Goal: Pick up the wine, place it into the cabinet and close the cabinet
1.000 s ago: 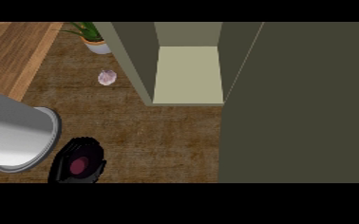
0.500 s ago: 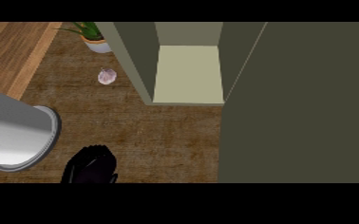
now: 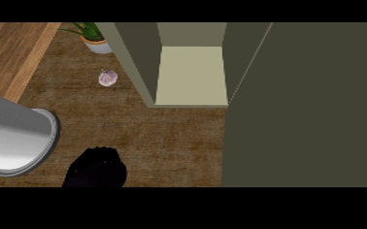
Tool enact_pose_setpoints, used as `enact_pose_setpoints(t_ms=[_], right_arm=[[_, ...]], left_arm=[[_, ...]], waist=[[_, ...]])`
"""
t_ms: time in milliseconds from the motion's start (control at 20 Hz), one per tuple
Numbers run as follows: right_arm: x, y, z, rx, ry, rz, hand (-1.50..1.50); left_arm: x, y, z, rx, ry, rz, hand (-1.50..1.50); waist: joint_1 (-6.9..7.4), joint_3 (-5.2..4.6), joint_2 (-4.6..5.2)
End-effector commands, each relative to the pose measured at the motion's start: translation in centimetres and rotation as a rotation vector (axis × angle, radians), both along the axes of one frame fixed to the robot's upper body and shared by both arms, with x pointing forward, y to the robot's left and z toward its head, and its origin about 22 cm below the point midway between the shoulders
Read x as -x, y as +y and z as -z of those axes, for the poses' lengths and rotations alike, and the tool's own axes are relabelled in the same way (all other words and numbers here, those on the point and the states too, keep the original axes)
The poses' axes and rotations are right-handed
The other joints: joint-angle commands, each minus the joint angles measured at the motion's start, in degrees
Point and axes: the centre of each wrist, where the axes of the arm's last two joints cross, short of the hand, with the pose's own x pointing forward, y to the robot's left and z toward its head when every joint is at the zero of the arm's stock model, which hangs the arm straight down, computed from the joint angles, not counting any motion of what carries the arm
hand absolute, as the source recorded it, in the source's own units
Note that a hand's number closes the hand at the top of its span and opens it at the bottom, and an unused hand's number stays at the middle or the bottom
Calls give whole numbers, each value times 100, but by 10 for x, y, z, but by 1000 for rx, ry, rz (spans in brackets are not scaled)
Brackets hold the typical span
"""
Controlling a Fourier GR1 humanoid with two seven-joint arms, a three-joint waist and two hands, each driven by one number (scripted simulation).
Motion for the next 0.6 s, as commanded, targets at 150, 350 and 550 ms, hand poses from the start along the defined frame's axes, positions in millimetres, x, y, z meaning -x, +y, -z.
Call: enact_pose_setpoints(t_ms=[150,350,550], right_arm=[[-2,8,5,-3,0,-21,-150],[-1,-10,-3,-9,4,-2,-150],[-7,-8,1,-18,-1,3,-150]], left_arm=[[-12,-27,-71,26,-40,6,150],[-28,-50,-103,15,-78,-13,150],[-37,-60,-123,34,-35,16,150]], waist=[[-15,-7,8],[-31,-7,9],[-36,-8,12]])
